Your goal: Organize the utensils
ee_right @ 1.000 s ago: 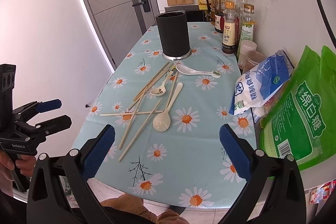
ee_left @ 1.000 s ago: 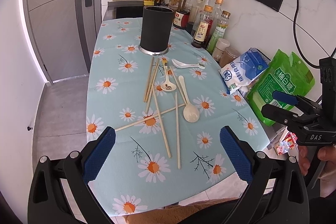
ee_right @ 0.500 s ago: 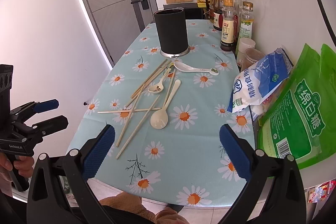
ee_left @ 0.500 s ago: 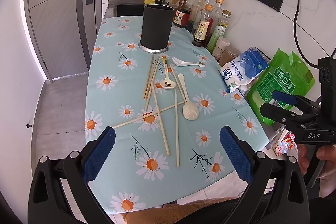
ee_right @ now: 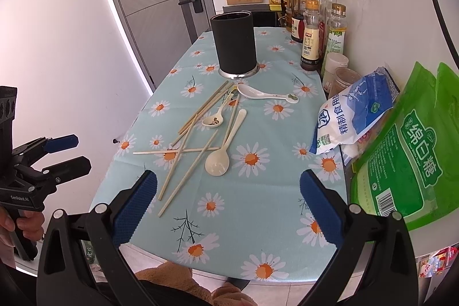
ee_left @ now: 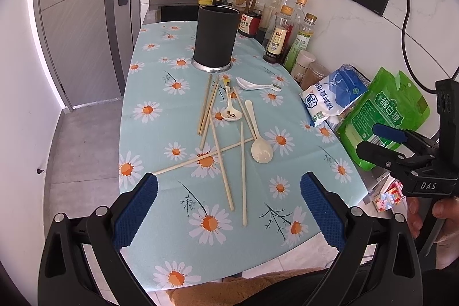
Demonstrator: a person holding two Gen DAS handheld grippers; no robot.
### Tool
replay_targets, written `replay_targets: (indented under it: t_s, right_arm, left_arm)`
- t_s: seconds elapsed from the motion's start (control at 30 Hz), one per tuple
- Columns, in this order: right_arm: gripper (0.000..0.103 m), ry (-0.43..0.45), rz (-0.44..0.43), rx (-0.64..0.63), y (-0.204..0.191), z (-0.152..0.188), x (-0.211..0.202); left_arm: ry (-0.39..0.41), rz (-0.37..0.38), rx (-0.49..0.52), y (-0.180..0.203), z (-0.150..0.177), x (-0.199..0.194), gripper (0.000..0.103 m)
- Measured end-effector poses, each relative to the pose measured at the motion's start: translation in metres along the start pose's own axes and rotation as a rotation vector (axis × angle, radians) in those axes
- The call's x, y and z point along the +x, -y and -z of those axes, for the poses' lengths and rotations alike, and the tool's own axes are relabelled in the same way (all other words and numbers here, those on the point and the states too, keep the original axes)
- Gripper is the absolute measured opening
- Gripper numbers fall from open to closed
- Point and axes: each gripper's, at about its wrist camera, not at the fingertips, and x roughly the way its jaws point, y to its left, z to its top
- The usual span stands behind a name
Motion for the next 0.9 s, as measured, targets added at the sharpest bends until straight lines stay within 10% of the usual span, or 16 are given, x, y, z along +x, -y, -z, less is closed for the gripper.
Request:
replay_targets:
  t_s: [0.9]
  right_arm:
    - [0.098, -0.012, -0.006, 0.003, 0.0010, 0.0004, 0.0015]
  left_arm:
    - [-0.017, 0.002, 0.021, 0.0064, -0.0042, 0.0026, 0.097]
